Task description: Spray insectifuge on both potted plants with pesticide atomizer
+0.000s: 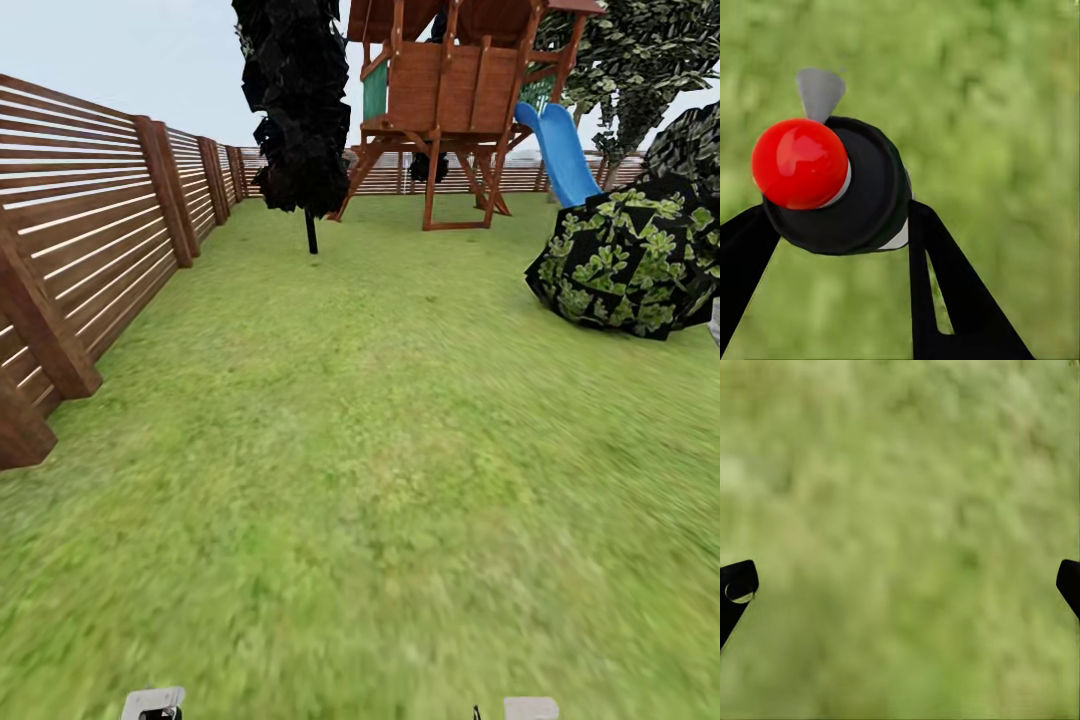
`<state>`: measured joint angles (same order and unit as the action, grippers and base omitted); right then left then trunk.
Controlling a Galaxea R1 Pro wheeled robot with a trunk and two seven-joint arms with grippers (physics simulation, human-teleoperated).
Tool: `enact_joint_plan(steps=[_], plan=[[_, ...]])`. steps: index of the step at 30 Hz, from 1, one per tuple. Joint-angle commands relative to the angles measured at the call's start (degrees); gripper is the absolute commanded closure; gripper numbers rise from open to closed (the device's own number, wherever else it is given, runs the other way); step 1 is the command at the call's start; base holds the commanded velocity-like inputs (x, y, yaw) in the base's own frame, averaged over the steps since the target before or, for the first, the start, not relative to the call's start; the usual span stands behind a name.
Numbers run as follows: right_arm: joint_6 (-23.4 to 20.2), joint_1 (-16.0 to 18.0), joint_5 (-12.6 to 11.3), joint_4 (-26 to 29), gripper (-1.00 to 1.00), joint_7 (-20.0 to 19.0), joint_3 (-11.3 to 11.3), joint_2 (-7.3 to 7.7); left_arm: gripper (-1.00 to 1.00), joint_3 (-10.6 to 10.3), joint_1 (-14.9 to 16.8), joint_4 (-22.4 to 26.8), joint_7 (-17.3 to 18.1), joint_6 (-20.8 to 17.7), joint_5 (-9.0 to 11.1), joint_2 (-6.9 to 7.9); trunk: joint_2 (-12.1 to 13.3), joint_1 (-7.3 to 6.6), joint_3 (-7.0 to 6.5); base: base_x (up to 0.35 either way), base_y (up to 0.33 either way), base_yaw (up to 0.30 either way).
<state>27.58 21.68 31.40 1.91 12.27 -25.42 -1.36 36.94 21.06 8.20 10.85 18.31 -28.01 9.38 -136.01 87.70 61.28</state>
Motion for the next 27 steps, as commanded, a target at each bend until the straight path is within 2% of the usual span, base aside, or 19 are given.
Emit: enact_joint_plan(steps=[1,27], plan=[[0.1,0.03,0.73,-0.05,-1.0,0.31,-0.28,0.11,1.0,0.46,0.04,-0.02,0.32,0.15,-0.32,-0.03,-0.02,0.02,0.05,0.338,0.0,0.0],[0.01,0.03,0.55,-0.05,-1.0,0.65,-0.35,0.58,1.0,0.5,0.04,-0.05,0.31,0.15,-0.2,-0.07,-0.02,0.02,0.05,0.338,0.0,0.0]])
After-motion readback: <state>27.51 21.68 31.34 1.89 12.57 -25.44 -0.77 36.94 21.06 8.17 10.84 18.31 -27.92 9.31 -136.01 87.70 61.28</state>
